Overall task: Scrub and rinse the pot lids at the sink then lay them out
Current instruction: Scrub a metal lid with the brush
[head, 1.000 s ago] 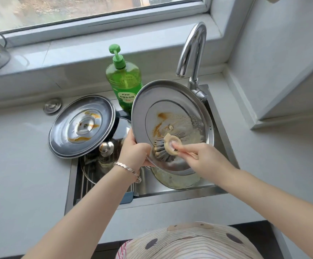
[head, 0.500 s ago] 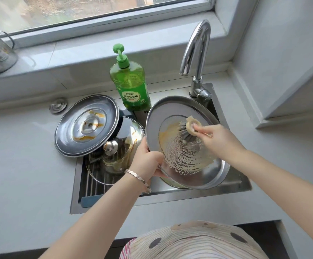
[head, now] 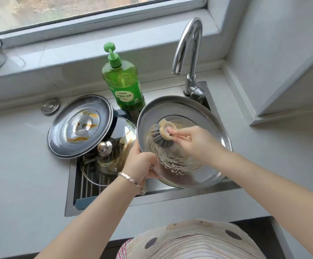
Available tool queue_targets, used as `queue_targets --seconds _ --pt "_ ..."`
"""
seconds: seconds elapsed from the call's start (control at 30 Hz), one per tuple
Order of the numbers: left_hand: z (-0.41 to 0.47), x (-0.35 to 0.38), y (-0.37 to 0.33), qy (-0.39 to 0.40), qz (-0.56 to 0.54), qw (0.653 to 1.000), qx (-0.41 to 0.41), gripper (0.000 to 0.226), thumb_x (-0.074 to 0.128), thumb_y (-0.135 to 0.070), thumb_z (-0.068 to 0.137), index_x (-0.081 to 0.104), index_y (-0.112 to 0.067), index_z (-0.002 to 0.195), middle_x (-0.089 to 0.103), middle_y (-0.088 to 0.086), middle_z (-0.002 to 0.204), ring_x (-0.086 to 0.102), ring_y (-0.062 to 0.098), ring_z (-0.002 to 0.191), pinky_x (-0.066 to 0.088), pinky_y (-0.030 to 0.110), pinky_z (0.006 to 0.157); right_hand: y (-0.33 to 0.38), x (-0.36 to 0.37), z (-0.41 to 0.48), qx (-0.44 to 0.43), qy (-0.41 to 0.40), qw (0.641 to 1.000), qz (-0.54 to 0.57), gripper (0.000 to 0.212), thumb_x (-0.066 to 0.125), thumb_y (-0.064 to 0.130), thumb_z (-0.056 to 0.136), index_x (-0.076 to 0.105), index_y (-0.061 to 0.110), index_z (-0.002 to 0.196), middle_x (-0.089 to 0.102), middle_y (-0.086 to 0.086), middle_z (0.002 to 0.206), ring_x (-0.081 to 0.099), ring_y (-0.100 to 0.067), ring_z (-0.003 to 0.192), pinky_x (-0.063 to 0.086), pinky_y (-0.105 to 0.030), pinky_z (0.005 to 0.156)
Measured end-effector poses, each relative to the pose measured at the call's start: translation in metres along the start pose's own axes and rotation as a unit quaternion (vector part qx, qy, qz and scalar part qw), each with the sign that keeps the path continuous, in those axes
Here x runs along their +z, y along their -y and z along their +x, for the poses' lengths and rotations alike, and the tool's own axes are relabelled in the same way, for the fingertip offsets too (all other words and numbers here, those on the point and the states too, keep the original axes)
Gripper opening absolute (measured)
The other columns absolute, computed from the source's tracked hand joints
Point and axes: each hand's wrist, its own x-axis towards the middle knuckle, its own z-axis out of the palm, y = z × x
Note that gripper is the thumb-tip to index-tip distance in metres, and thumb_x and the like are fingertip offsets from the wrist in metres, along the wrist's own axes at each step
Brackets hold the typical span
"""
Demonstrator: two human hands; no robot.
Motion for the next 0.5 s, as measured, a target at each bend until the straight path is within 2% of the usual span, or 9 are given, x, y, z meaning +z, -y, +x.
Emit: queue_targets --seconds 0.1,0.17,0.23,0.27,0.3,0.33,0.4,0.43,0.5 --pt "-0.002 -0.005 -0.003 0.003 -0.007 1.0 0.002 0.082 0.044 0.004 0.048 0.045 -0.017 0.128 0.059 0.021 0.113 0.062 0.045 0.091 0.055 0.057 0.057 -0.016 -0.025 0.014 0.086 -0.05 0.994 -0.054 0.028 0.05 0.033 0.095 0.061 0.037 0.121 0.066 0.004 0.116 0.059 -0.021 0.102 0.045 -0.033 0.084" --pt "-0.001 -0.01 -0.006 -0.004 0.001 1.0 0.015 0.085 0.046 0.005 0.049 0.043 -0.019 0.13 0.06 0.018 0.113 0.063 0.041 0.089 0.055 0.05 0.053 -0.019 -0.018 -0.001 0.088 -0.008 0.995 -0.049 0.026 0.052 0.034 0.095 0.062 0.038 0.119 0.067 0.009 0.114 0.06 -0.014 0.1 0.045 -0.027 0.082" --pt "0.0 -0.009 -0.006 -0.002 0.018 1.0 0.015 0.077 0.05 0.01 0.057 0.045 -0.017 0.129 0.061 0.017 0.109 0.064 0.037 0.085 0.055 0.044 0.051 -0.007 -0.002 -0.015 0.048 0.053 0.997 -0.02 0.026 0.053 0.032 0.094 0.063 0.038 0.117 0.067 0.028 0.084 0.059 0.006 0.075 0.043 -0.012 0.067" --pt "-0.001 -0.007 -0.006 0.001 0.023 1.0 0.011 0.071 0.05 0.013 0.062 0.046 -0.015 0.127 0.061 0.017 0.107 0.064 0.036 0.084 0.054 0.042 0.05 -0.005 -0.001 -0.012 0.03 0.051 0.998 -0.017 0.026 0.053 0.031 0.094 0.063 0.037 0.118 0.059 0.035 0.062 0.054 0.009 0.059 0.04 -0.009 0.057" --pt "-0.002 -0.005 -0.006 0.005 0.026 1.0 0.005 0.069 0.049 0.013 0.062 0.046 -0.014 0.126 0.061 0.017 0.106 0.063 0.036 0.084 0.054 0.041 0.05 -0.003 -0.005 -0.006 0.021 0.03 0.999 -0.02 0.027 0.053 0.031 0.094 0.062 0.036 0.119 0.055 0.035 0.053 0.051 0.008 0.052 0.038 -0.01 0.053" --pt "-0.002 -0.004 -0.006 0.008 0.026 1.0 0.001 0.072 0.049 0.01 0.057 0.047 -0.014 0.125 0.06 0.017 0.106 0.063 0.036 0.084 0.054 0.04 0.049 -0.005 -0.012 0.002 0.029 0.001 0.999 -0.025 0.028 0.052 0.032 0.094 0.061 0.037 0.12 0.061 0.034 0.063 0.055 0.005 0.058 0.04 -0.012 0.057" --pt "-0.003 -0.006 -0.009 0.006 0.024 1.0 0.004 0.078 0.047 0.004 0.049 0.046 -0.016 0.125 0.059 0.016 0.108 0.062 0.036 0.085 0.054 0.039 0.048 -0.015 -0.023 0.011 0.078 -0.05 0.995 -0.039 0.029 0.05 0.034 0.095 0.059 0.039 0.122 0.069 0.014 0.107 0.061 -0.012 0.093 0.046 -0.028 0.077" --pt "-0.003 -0.008 -0.01 0.002 0.025 1.0 0.009 0.079 0.046 0.003 0.049 0.045 -0.017 0.125 0.058 0.015 0.109 0.062 0.037 0.085 0.054 0.039 0.048 -0.019 -0.022 0.008 0.099 -0.05 0.992 -0.052 0.028 0.05 0.034 0.095 0.06 0.04 0.121 0.066 0.006 0.117 0.059 -0.019 0.101 0.046 -0.031 0.081" --pt "-0.001 -0.008 -0.01 0.0 0.032 0.999 0.014 0.077 0.048 0.006 0.053 0.046 -0.017 0.127 0.059 0.016 0.109 0.062 0.038 0.086 0.054 0.038 0.048 -0.013 -0.007 -0.008 0.076 0.002 0.996 -0.05 0.027 0.051 0.034 0.095 0.061 0.04 0.12 0.066 0.004 0.116 0.06 -0.021 0.1 0.047 -0.034 0.083"
